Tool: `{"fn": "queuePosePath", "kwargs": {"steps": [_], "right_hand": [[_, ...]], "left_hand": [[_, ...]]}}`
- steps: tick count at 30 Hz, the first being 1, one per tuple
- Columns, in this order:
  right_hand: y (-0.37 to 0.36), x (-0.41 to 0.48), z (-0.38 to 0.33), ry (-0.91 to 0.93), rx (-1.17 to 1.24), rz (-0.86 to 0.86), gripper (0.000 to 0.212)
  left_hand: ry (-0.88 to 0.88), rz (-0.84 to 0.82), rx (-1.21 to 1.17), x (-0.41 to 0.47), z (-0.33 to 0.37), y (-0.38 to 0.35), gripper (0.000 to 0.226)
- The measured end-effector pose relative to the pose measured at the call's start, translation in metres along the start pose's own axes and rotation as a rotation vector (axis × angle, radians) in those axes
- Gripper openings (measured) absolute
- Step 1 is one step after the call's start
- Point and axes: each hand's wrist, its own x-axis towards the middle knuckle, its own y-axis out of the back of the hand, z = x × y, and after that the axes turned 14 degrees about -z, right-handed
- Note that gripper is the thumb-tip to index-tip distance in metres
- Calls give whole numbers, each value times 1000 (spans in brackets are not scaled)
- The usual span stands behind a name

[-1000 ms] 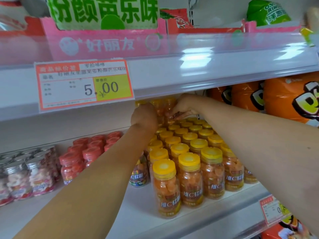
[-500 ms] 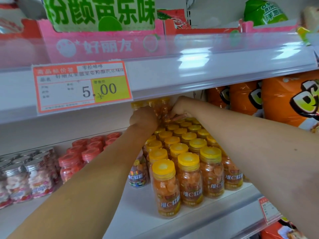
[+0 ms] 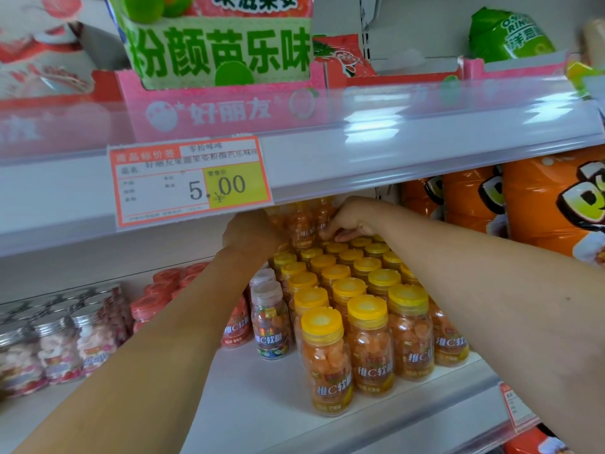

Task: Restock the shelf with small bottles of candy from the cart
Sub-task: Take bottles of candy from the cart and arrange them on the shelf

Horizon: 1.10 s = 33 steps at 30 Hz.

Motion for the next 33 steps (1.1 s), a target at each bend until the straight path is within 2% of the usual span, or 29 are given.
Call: {"fn": "queuePosePath", "kwargs": {"steps": [3, 5, 11, 13, 16, 19, 23, 27, 29, 31, 33], "right_hand": [[-3, -3, -2, 15, -25, 30, 66], [-4, -6, -4, 16, -56, 58, 69], [-2, -24, -6, 46, -151, 94, 49], [-3, -40, -6, 70, -226, 117, 47], [-8, -77, -1, 82, -444, 162, 48], [-13, -125, 5, 75, -579, 141, 49], [-21, -209, 11, 105, -532, 105, 47], [-40, -289, 43, 327, -449, 321, 28], [-58, -322, 68, 366, -522, 359, 31], [-78, -348, 95, 352, -593, 283, 43], [-95, -365, 126, 298, -644, 170, 55]], "left_hand": [[95, -28, 4, 1, -10, 4, 37], [102, -52, 16, 1, -12, 4, 38], [88, -57, 32, -16, -8, 0, 28], [33, -43, 36, -31, -1, 1, 19], [-121, -14, 67, -69, 9, 4, 21], [-256, 32, -36, -111, 15, 6, 20], [-348, 177, -95, -176, 25, 9, 17], [-453, 274, -219, -270, 35, -9, 14], [-462, 195, -289, -316, 34, -29, 26], [-435, 78, -273, -356, 29, -54, 45], [-391, -44, -262, -392, 22, -80, 52]]}}
